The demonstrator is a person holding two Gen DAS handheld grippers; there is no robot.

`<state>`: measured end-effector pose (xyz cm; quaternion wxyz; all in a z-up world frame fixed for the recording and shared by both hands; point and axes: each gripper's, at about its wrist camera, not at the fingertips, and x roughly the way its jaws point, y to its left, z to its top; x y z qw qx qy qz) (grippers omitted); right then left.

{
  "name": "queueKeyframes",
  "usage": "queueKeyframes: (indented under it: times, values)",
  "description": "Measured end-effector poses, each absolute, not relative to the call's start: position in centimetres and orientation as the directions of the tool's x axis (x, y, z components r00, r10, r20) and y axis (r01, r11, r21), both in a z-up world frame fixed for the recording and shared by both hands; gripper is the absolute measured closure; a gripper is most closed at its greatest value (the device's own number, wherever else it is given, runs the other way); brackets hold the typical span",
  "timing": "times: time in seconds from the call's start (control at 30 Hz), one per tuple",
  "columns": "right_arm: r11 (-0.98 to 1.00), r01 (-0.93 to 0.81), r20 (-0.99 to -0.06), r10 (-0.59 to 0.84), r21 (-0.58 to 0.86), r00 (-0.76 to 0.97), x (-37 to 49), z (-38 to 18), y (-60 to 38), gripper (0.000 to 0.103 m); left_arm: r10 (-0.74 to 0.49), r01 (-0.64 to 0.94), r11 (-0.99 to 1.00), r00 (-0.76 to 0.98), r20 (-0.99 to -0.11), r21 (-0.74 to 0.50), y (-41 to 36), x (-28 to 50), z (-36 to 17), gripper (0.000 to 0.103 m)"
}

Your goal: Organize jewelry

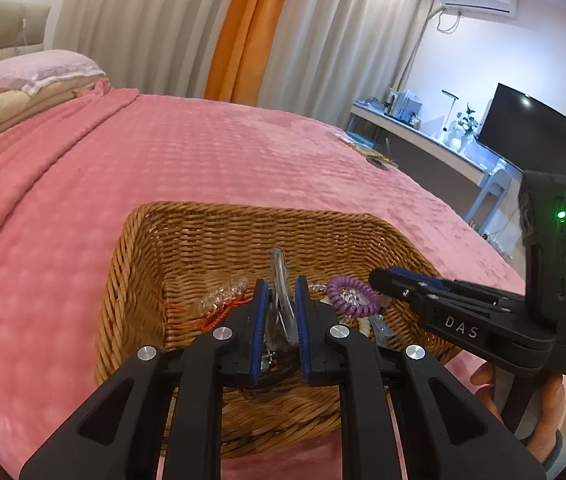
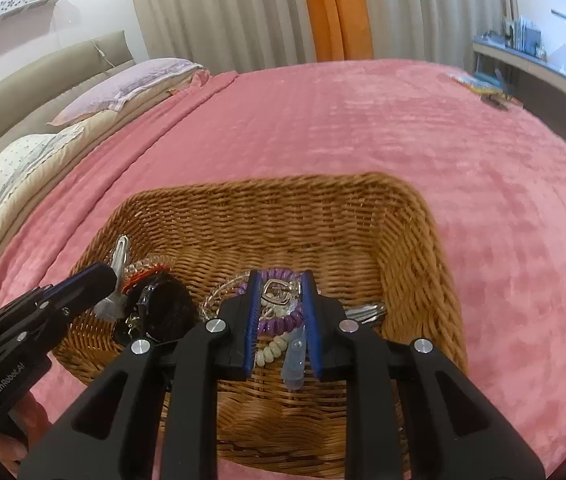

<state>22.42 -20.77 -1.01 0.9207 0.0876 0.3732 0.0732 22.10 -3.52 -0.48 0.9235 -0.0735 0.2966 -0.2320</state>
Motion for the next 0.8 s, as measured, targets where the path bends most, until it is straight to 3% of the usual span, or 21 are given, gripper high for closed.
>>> queueKeyframes:
  times: [0.07,0.13,0.33,0.4,0.47,0.67,0.8]
  values:
    - [0.972,-0.065,-0.672,0.202,0.224,0.713,22.4,-0.9,-21.1,0.075,-0.472,0.384,0.882,0.725,-0.502,-0.275,-3.4,21.8,-0.2,0.07]
    - [0.971,-0.066,-0.653,0.203,0.229,0.729,21.9,-0.4,-21.3,0.063,-0.462,0.382,0.887,0.742,-0.486,-0.26,-3.3,21.1,0.1,0.066]
    - [0.971,-0.076,-0.596,0.2,0.227,0.778,19.3,2.3,-21.4,0.062,-0.456,0.388,0.89,0.774,-0.439,-0.241,-3.1,18.5,1.8,0.061]
    - [0.971,-0.08,-0.566,0.198,0.226,0.801,17.4,3.7,-21.5,0.062,-0.449,0.391,0.893,0.791,-0.415,-0.222,-2.9,16.9,2.7,0.055]
    - [0.972,-0.08,-0.536,0.191,0.223,0.822,15.6,4.8,-21.7,0.062,-0.426,0.386,0.905,0.819,-0.385,-0.181,-2.7,14.7,3.8,0.04]
    - [0.972,-0.084,-0.449,0.178,0.221,0.875,9.3,7.2,-22.2,0.061,-0.37,0.361,0.928,0.881,-0.293,-0.088,-2.1,8.4,6.7,0.019]
    - [0.981,-0.065,-0.4,0.134,0.181,0.907,5.2,7.4,-22.1,0.051,-0.344,0.336,0.939,0.908,-0.239,-0.076,-1.3,4.7,7.7,0.009]
